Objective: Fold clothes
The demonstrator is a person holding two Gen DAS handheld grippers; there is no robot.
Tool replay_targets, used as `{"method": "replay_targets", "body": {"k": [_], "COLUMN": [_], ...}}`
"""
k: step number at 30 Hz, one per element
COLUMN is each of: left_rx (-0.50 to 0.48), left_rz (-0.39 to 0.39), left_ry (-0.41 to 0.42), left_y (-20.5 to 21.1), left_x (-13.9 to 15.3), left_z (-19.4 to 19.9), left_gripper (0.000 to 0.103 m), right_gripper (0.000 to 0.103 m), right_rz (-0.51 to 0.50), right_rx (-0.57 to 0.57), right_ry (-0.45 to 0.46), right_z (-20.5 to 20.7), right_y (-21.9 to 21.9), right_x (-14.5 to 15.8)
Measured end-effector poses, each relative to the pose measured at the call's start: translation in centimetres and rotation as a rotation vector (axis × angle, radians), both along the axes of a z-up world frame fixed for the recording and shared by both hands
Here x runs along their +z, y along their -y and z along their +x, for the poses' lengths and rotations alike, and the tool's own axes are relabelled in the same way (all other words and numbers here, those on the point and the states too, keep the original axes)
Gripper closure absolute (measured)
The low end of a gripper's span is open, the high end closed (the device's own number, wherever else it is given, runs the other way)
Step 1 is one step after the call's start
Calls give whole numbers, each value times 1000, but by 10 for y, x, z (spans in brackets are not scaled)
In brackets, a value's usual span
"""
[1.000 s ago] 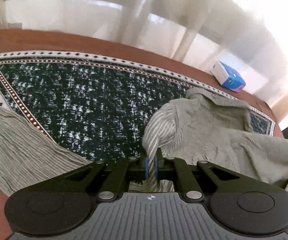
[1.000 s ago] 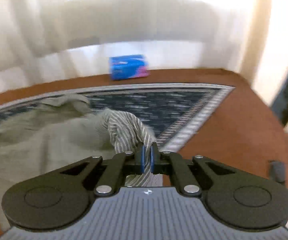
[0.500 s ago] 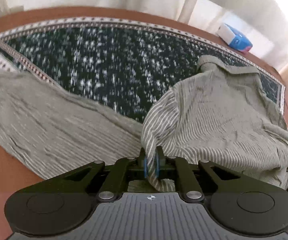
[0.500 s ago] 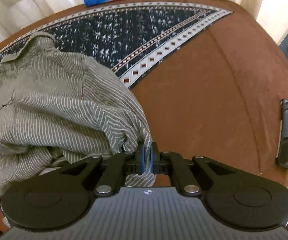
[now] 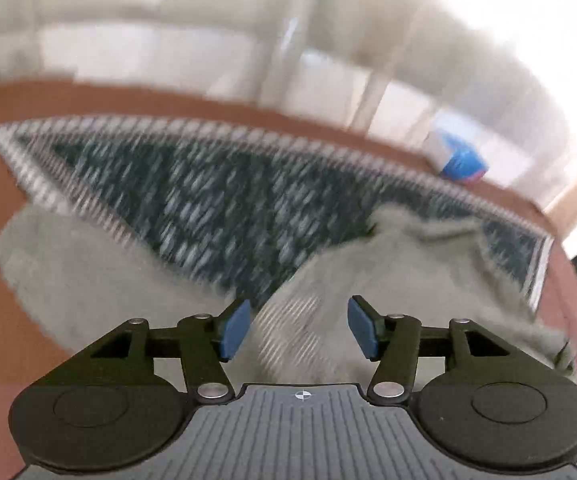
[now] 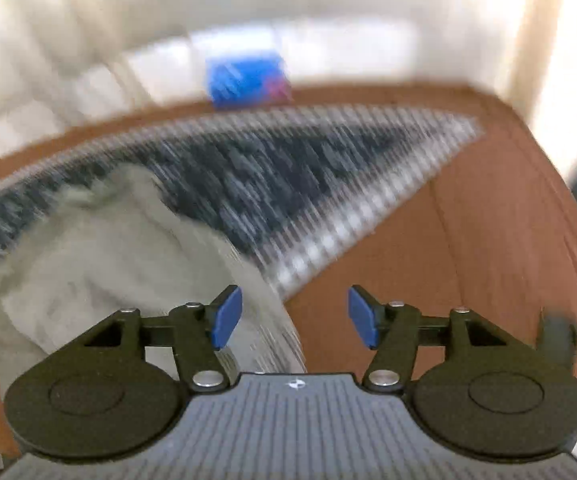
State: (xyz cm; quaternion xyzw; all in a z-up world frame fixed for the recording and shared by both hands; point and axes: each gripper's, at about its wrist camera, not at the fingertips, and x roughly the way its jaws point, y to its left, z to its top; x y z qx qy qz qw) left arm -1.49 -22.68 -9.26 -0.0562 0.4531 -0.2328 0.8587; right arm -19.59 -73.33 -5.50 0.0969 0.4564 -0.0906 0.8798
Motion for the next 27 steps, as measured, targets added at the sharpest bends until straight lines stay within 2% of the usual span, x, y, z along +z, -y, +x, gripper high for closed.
{"method": "replay_targets", "body": {"k": [3,7,9,15,21,22,24,25,26,27], "left_rx": [-54,-137,-171,-282,-371,-376,-384,-387,-391,-394], "left_rz": [13,120,135,135,124,120,110,105,100,95], "left_ry": [30,38,21,-47,-106,-115,-129,-131,-133,-135], "left_y": [37,86,98,113,126,127,128,128,128,128], "left_x": [1,-22,-33,-62,-85,-87,-90,-91,-91,-92], "left_z": [16,38,47,69,85,86,86,85,85,84], "left_gripper": [32,32,30,27,30,34,48,68,94,98], "right_gripper": [39,39,39,39,39,40,41,42,51,73], "right_rz": [59,112,128,135,123,117,122,132,148,165], "right_rx": [123,245,277,289,300,303,297,294,298,302], "right_ry": [69,52,23,-46,-69,-68,-70,-75,-87,-100], "right_z": [44,103,123,145,156,159,166,170,173,176], "right_y": [-13,-39,-50,-68,-74,-76,-78,-78,-79,-79], "right_x": [3,-27,-46,-87,-101,-103,-106,-109,-112,-115]}}
